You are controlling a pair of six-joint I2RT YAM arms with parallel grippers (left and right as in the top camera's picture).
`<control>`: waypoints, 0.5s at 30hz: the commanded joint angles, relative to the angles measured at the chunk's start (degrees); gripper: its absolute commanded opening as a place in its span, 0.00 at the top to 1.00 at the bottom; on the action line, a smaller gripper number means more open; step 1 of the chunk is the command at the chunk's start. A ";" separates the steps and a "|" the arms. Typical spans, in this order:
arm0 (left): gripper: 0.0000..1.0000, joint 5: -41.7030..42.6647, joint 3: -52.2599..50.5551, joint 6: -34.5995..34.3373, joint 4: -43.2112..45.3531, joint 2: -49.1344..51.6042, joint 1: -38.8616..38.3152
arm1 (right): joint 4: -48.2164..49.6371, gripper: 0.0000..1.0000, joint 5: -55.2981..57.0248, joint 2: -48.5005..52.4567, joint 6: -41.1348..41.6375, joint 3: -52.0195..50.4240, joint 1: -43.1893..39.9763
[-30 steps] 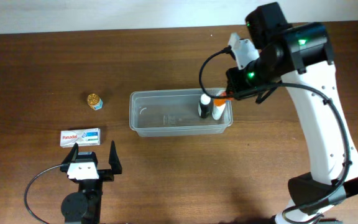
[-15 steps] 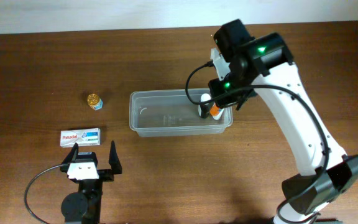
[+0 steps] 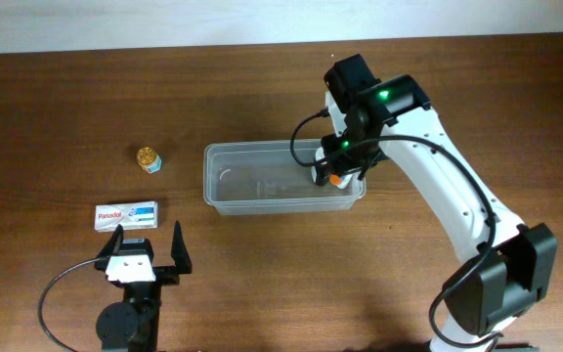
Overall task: Pack container
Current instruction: 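Carry the orange tube into the container next to the bottles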
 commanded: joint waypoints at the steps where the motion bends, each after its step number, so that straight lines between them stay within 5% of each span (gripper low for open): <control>1: 0.01 -0.17 -0.07 0.87 -0.44 -0.50 0.24 | 1.44 0.83 1.57 0.09 0.70 -2.47 0.57; 15: 0.01 -0.17 -0.07 0.87 -0.44 -0.50 0.24 | 8.94 0.83 1.55 0.09 2.23 -12.13 0.55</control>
